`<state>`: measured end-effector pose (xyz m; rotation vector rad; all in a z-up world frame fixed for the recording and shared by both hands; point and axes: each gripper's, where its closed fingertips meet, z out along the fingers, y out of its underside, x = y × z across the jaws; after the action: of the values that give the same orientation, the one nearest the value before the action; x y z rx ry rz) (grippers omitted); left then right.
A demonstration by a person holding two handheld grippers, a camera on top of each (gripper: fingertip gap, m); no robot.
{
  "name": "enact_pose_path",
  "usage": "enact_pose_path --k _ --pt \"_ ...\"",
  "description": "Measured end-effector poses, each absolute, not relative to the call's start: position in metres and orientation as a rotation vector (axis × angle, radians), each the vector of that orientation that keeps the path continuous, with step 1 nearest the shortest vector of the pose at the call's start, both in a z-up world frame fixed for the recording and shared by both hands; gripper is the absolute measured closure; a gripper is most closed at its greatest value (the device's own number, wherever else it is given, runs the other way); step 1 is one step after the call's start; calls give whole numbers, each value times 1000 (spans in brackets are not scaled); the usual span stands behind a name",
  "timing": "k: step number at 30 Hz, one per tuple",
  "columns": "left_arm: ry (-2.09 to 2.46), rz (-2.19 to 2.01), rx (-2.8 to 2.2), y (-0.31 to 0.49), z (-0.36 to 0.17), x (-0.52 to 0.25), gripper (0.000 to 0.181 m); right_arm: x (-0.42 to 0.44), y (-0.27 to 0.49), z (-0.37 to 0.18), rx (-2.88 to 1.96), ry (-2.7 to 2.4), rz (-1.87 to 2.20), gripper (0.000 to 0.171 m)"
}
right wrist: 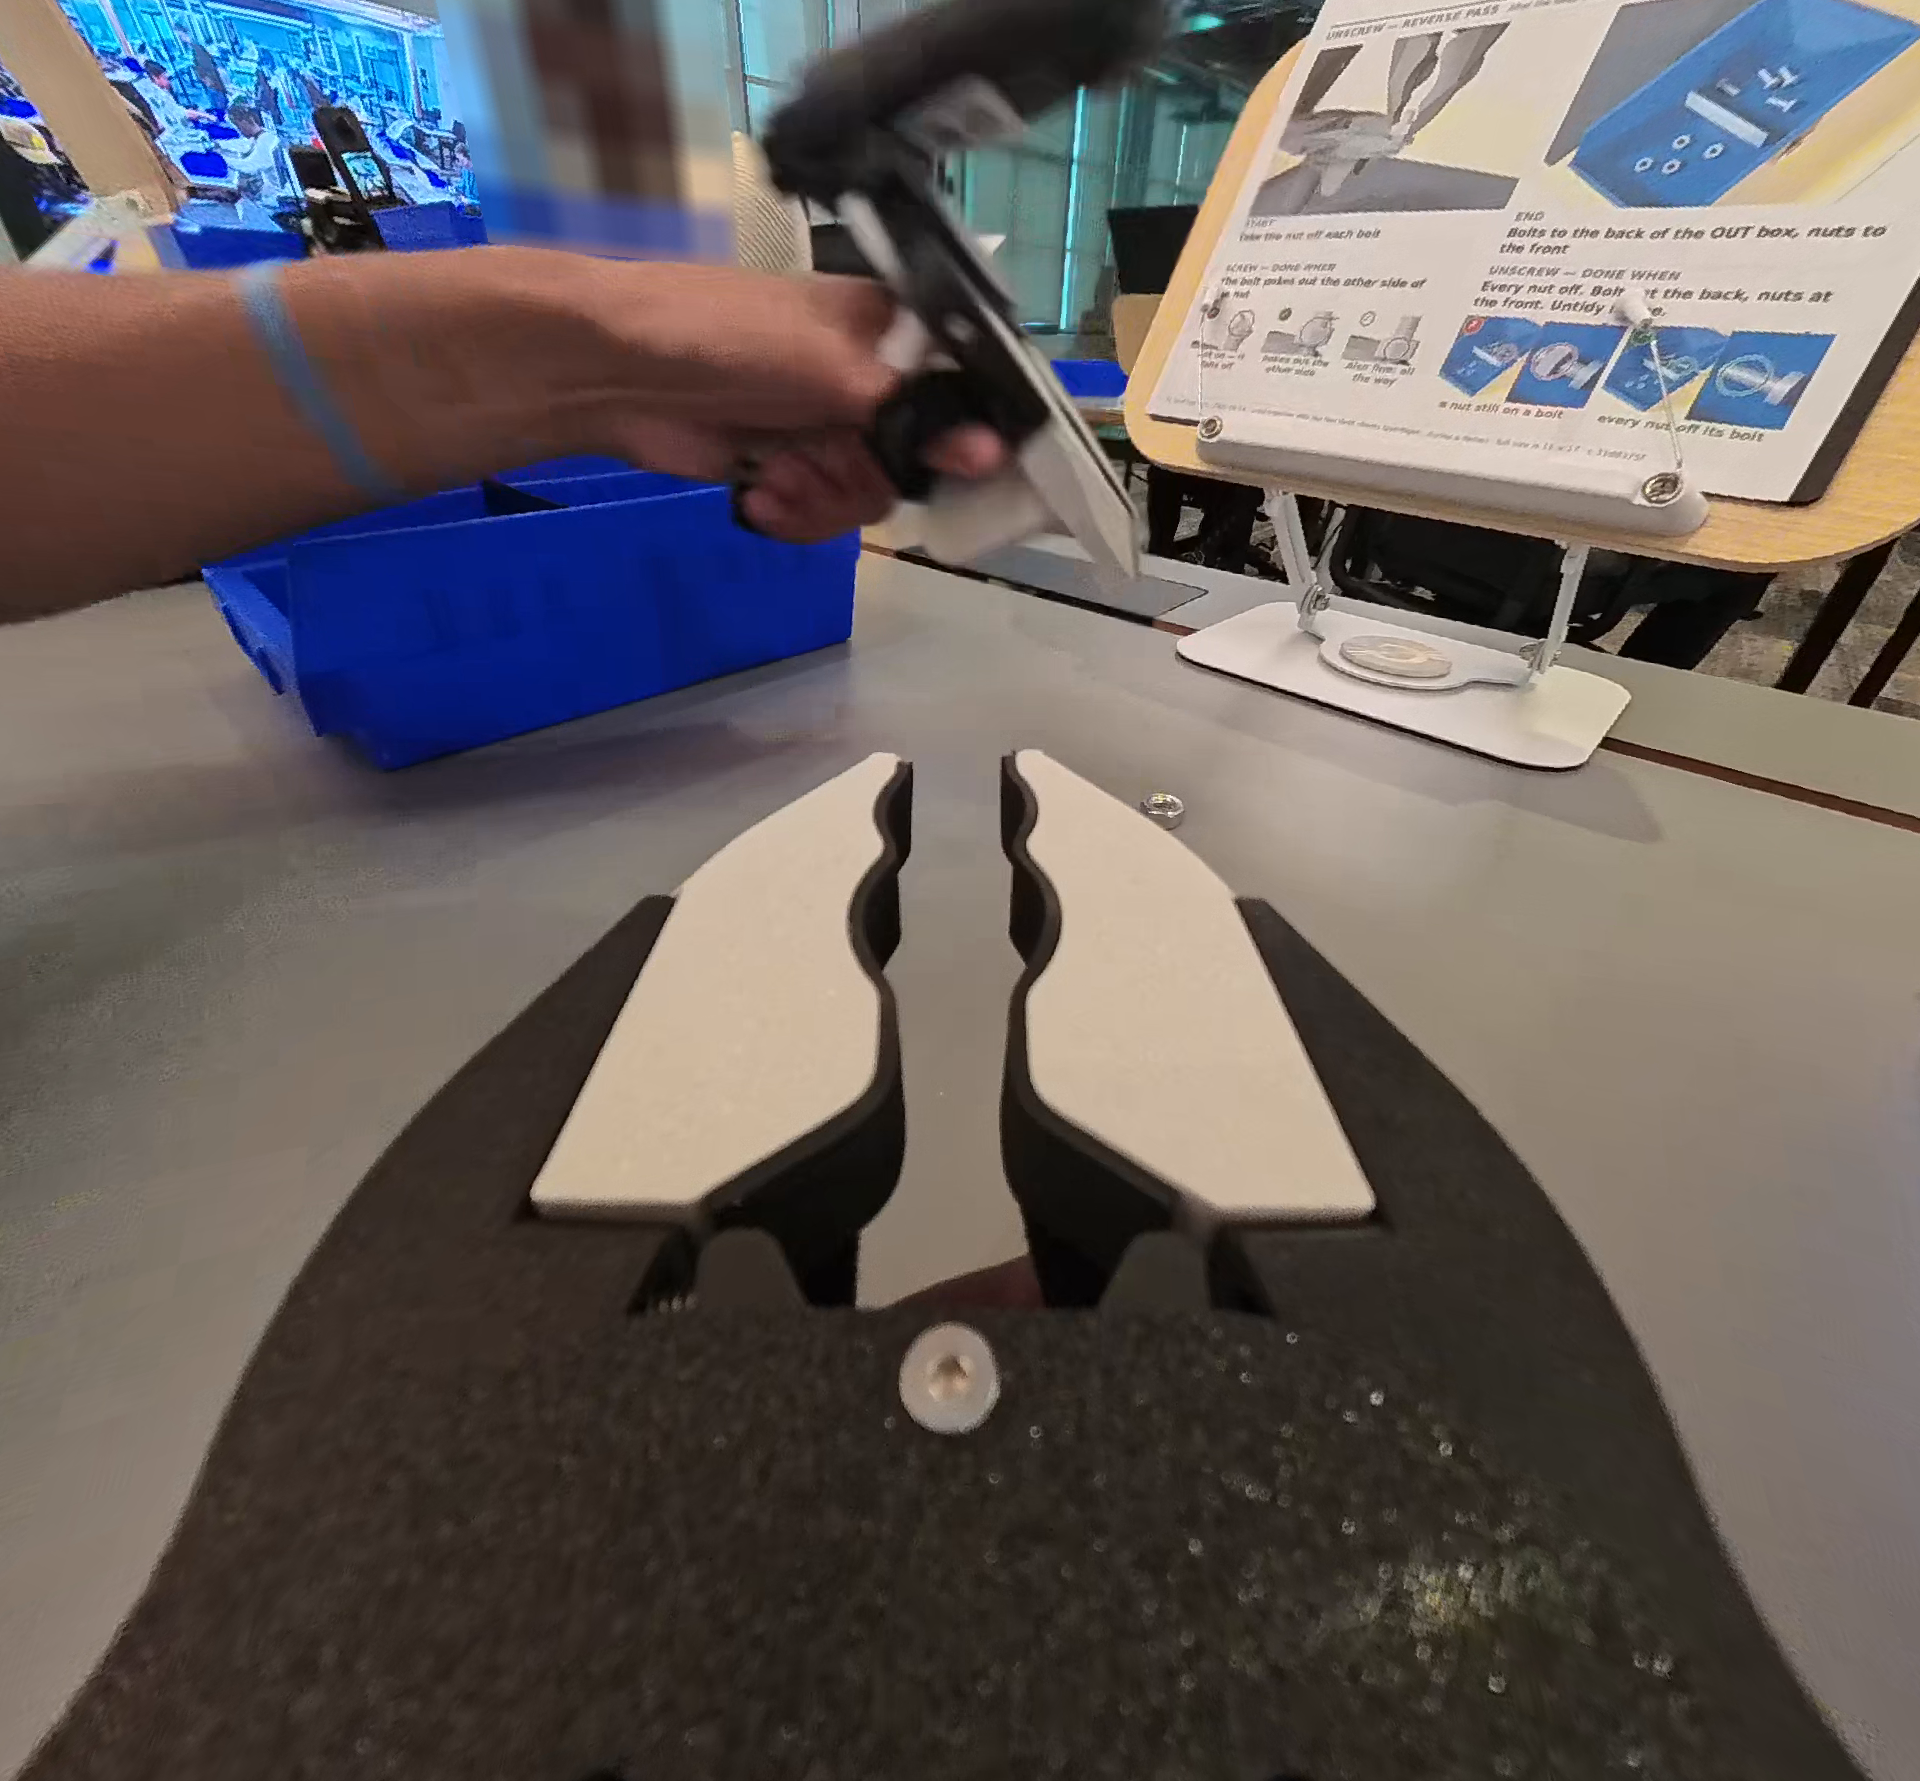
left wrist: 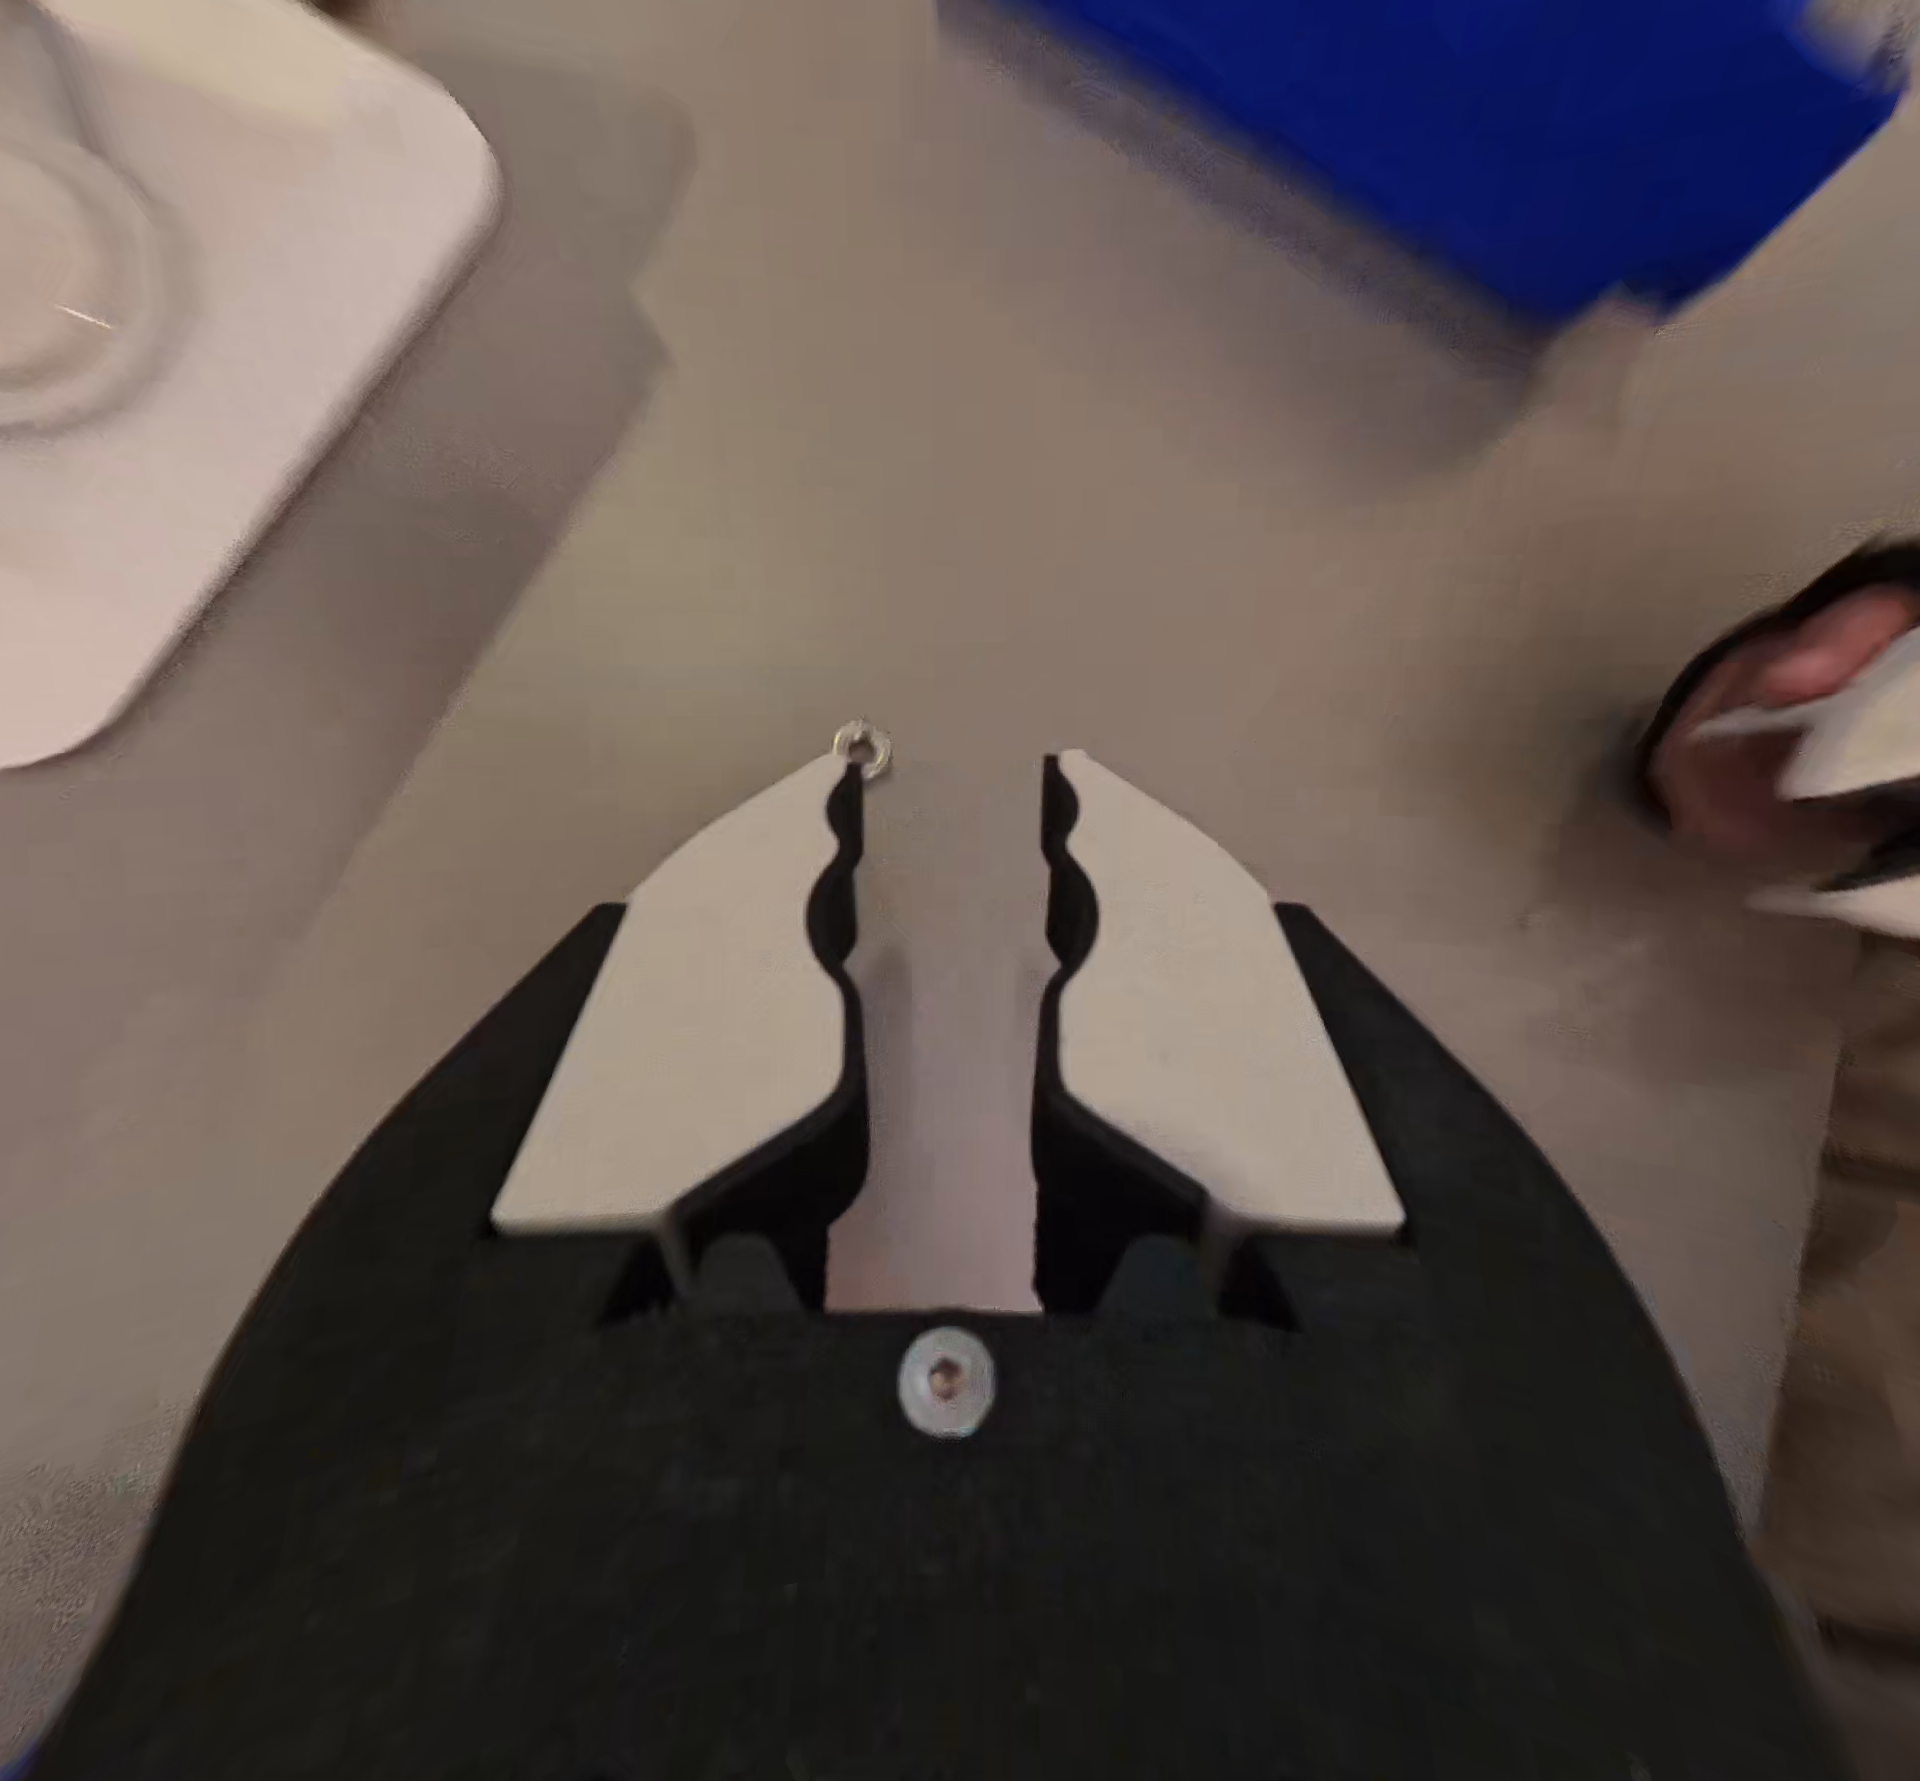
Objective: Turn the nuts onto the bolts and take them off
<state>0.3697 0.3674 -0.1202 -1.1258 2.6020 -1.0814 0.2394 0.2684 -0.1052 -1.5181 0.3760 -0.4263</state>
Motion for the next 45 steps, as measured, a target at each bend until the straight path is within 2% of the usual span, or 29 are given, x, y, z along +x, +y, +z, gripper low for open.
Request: enact_pose_path --k 3,6,10,13,18,31,34,37,39,41,45 --pt "2143 -1362 -1120 382 -71 322 132 240 269 -105 -1519 377 -423 155" --pt "1759 -1388 -1110 408 -55 265 127 239 270 -106 -1522 375 -420 155" --pt "1398 -1252 -1200 445 -74 200 118 240 271 -106 -1523 374 -422 155" --pt "1302 -1196 -1303 459 -100 170 101 241 272 -106 -1525 371 -440 156" --pt "1131 -1305 -1469 471 -114 138 94 243 270 -103 -1505 370 -458 157" --pt "1247 -1341 -1486 471 -122 136 96 248 280 -108 -1547 351 -491 159" --pt "1315 -1318 -1418 478 -101 135 101 250 283 -109 -1565 345 -501 159" --pt "1481 -1121 -1356 523 -70 146 107 252 285 -111 -1572 346 -489 159" --pt "1653 -1073 -1427 553 -58 160 103 252 284 -110 -1566 350 -477 159" --pt "1779 -1017 -1457 587 -48 181 114 252 282 -109 -1551 357 -471 159" --pt "2137 -590 -1501 654 -80 228 112 254 278 -106 -1520 379 -457 159"
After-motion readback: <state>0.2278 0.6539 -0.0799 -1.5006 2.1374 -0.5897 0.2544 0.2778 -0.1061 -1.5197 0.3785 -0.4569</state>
